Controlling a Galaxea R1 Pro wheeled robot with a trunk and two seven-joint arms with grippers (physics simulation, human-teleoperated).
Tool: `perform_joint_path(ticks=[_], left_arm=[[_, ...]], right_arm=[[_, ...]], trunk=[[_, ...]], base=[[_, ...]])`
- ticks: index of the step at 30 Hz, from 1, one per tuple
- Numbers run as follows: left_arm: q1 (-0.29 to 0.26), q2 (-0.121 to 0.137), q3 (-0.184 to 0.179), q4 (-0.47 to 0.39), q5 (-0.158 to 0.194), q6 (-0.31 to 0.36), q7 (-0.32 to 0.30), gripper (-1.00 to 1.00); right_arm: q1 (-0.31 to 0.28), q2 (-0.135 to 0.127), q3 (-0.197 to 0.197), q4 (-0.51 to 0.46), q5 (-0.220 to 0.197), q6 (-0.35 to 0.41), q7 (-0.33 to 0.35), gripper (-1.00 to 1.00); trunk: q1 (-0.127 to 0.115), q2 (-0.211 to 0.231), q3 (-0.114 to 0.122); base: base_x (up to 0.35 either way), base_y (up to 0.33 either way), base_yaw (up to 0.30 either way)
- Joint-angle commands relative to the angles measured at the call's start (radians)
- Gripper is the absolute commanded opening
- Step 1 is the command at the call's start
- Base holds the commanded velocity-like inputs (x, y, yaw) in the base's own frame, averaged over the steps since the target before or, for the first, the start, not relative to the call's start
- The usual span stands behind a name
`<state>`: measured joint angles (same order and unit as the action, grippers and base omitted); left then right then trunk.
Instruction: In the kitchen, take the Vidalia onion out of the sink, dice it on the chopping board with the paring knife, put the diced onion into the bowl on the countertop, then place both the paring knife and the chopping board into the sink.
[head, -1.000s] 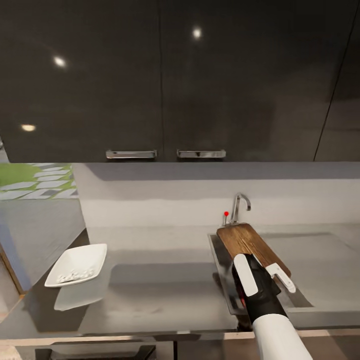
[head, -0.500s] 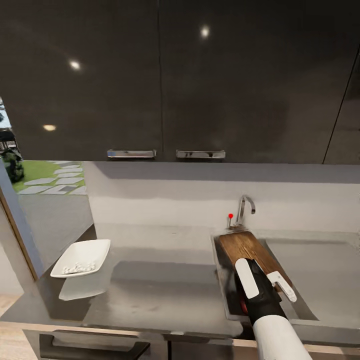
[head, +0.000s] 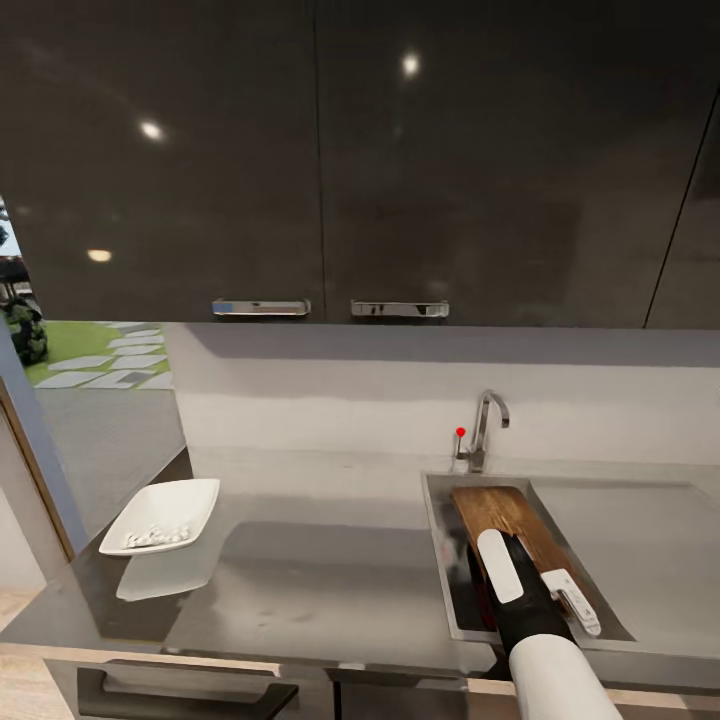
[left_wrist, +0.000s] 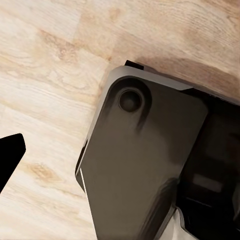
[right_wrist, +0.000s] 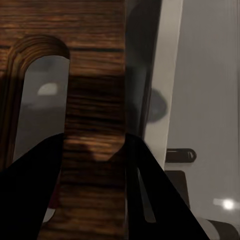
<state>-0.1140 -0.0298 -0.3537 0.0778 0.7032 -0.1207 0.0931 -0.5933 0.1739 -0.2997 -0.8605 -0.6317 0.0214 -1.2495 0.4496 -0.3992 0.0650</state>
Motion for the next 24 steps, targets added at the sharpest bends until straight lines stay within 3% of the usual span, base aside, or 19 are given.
perform_joint_path(ticks=[1, 24], left_arm=[[-0.001, -0.001, -0.008, 0.004, 0.005, -0.005, 0.000, 1.00], [-0.001, -0.003, -0.008, 0.004, 0.005, -0.005, -0.003, 1.00]], right_arm=[[0.000, 0.001, -0.002, -0.001, -0.002, 0.000, -0.002, -1.00], [0.000, 0.001, 0.001, 0.000, -0.004, 0.000, 0.006, -1.00]], trunk=[[0.000, -0.001, 0.000], [0.000, -0.001, 0.000]], base=[[0.000, 0.000, 0.000], [0.048, 0.000, 0.000]])
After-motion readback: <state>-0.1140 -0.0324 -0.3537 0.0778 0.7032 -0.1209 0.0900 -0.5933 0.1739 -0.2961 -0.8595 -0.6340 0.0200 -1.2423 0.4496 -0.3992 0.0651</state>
